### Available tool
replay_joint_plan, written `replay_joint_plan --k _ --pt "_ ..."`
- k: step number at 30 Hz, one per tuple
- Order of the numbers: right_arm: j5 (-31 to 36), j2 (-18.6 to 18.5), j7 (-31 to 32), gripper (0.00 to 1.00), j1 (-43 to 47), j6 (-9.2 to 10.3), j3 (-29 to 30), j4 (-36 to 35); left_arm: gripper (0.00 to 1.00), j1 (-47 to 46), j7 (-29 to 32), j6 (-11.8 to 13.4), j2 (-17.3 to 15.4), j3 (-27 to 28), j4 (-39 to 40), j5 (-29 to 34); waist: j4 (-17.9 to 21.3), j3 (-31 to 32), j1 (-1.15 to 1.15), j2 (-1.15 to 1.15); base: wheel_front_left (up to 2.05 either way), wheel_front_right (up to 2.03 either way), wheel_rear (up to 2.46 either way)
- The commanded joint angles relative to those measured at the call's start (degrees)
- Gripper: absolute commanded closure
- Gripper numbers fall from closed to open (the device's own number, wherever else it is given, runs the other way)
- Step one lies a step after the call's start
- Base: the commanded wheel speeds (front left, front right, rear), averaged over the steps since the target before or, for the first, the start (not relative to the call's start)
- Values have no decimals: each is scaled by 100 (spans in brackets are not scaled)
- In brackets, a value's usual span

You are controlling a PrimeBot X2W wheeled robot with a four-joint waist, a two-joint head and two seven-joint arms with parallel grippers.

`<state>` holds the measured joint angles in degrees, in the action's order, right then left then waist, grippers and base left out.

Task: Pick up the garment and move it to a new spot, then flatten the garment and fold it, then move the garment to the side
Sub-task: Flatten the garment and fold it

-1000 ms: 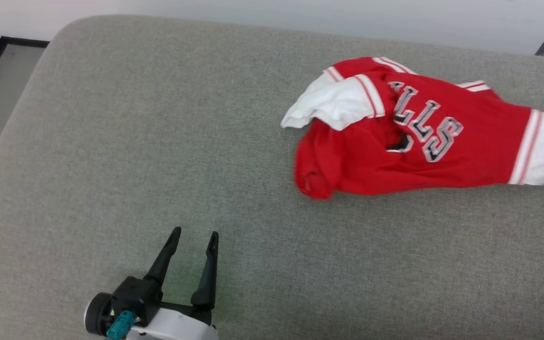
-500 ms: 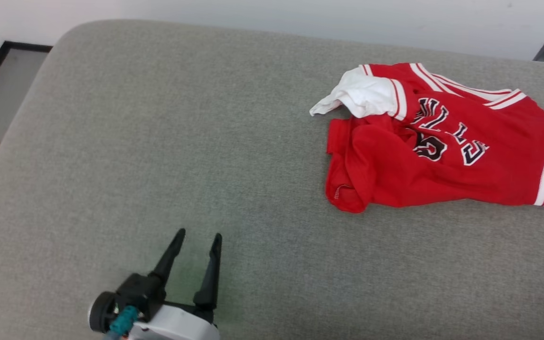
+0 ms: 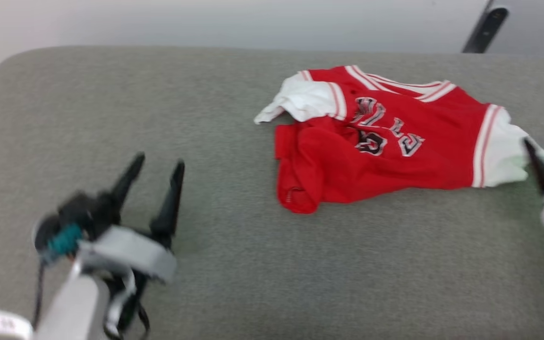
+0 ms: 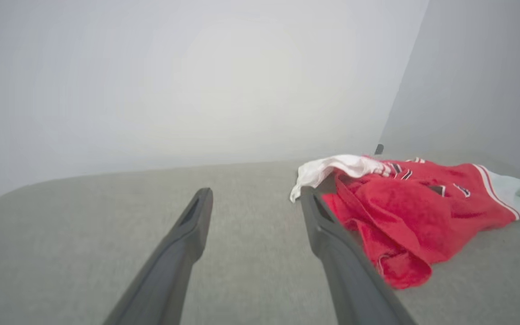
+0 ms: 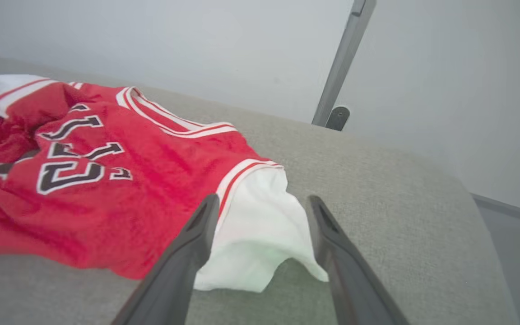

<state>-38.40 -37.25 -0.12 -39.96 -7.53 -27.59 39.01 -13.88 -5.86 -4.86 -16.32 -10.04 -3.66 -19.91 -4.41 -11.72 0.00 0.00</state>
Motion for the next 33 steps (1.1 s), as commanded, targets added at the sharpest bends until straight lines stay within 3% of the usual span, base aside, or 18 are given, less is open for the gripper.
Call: replay_joint_plan --k 1,7,16,21,28,33 --pt "161 200 -162 0 351 8 61 -487 0 -412 219 -83 -138 25 43 -98 465 -73 0 0 0 0 0" --pt "614 987 -498 0 1415 8 485 -1948 0 -1806 1038 -236 -513 -233 -468 -580 945 -304 0 0 0 0 0" --pt "1314 2015 -237 0 2442 7 1031 -3582 0 -3837 3031 -264 -870 -677 -2486 -2427 1750 -826 0 0 0 0 0" --pt "1531 2254 -106 0 2586 8 1109 -4092 0 -4594 4048 -266 -1095 -751 -3631 -2812 2135 -1155 0 0 0 0 0" --pt "1616 2424 -52 0 2603 8 1073 -4408 0 -5106 4222 -206 -1267 -848 -4648 -2655 2462 -1511 0 0 0 0 0" --pt "1646 2446 -26 0 2586 7 1081 -4401 0 -5145 4653 -237 -1119 -825 -5302 -2936 2530 -1568 0 0 0 0 0"
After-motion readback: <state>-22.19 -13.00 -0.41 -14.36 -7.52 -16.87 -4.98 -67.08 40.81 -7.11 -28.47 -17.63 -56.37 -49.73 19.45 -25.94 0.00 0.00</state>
